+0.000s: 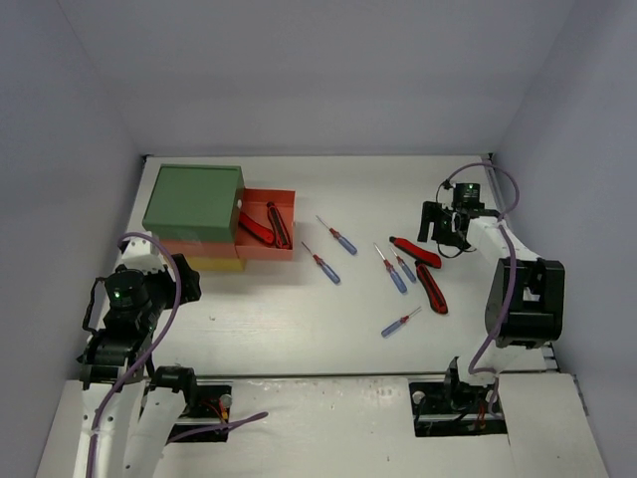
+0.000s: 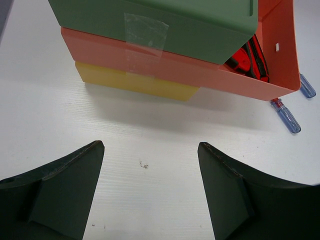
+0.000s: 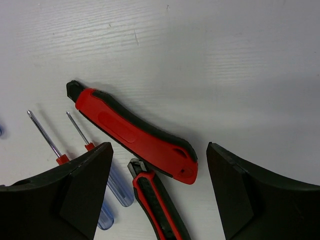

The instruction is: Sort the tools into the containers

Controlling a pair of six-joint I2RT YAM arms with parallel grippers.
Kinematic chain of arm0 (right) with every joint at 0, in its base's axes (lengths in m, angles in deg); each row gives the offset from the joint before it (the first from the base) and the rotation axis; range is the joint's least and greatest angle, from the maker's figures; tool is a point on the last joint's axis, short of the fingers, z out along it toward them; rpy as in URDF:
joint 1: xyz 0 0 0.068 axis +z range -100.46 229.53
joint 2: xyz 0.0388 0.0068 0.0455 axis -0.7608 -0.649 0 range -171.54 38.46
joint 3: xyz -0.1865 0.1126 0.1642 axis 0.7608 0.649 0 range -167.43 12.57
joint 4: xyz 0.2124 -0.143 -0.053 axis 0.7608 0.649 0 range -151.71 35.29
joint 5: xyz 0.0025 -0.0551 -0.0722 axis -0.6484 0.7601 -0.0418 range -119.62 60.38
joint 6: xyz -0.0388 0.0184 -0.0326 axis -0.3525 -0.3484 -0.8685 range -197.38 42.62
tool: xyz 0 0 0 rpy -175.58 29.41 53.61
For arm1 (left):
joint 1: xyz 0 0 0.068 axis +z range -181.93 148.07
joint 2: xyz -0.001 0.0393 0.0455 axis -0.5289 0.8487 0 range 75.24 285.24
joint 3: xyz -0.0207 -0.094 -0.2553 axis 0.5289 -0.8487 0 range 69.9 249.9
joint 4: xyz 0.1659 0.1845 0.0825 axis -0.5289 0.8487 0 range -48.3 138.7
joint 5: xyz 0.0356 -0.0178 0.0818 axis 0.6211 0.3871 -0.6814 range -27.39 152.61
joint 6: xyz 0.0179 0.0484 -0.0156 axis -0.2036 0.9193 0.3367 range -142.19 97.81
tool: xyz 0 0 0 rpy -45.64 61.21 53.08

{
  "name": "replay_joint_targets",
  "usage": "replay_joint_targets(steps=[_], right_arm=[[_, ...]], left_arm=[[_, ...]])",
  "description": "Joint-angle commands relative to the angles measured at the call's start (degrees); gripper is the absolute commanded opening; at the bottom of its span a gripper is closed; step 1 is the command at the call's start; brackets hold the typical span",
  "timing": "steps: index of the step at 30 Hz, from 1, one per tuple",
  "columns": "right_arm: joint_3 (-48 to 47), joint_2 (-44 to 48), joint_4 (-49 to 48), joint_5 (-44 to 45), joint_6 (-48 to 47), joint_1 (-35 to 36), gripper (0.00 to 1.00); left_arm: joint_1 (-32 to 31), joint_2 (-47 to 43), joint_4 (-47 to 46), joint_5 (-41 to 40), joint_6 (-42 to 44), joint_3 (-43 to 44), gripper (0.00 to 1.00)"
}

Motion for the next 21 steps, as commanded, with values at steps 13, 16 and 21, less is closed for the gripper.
replay_joint_targets(steps=[13,16,21], right_arm=[[-3.2,-4.9,-0.5,4.2,-9.0,8.3,0.75],[-3.4,-5.4,-0.4,5.7,-9.5,8.4,0.74],[-4.2,-7.2,-0.4,7.1,-9.2,8.3,0.73]], left_arm=[[0.4,0.7,-3.0,1.2,-0.7,0.4,0.73],[0.4,0.8,-3.1,1.3,-0.7,0.4,0.73],[0.4,0.8,-3.1,1.6,-0.6,0.3,0.73]])
